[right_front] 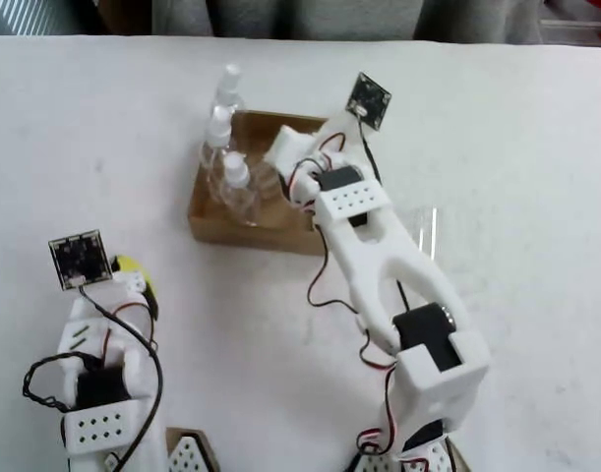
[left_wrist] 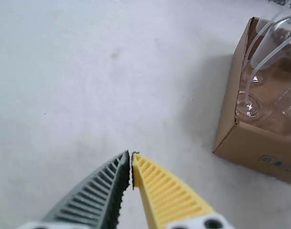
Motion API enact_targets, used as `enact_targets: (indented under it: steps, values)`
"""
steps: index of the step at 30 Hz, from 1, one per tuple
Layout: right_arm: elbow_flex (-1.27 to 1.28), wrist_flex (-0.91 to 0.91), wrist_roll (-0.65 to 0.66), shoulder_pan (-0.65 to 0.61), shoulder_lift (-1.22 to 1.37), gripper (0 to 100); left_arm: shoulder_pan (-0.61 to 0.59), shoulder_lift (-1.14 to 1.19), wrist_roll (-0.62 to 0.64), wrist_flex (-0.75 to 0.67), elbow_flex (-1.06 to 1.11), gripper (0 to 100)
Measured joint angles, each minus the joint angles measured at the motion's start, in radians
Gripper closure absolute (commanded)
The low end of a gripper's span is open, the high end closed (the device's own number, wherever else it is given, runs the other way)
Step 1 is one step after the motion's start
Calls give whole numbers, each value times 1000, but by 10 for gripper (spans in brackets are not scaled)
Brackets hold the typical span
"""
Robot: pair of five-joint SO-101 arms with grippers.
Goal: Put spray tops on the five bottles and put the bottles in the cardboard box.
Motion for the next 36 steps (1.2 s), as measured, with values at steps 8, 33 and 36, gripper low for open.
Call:
enact_targets:
  steps: [8,33,36]
  values:
    - [-100,0,0,15,126,741,0,0,0,0,0,973]
    - [-305,0,0,68,341,921,0,0,0,2,0,973]
    - [-305,0,0,77,342,923,0,0,0,2,0,973]
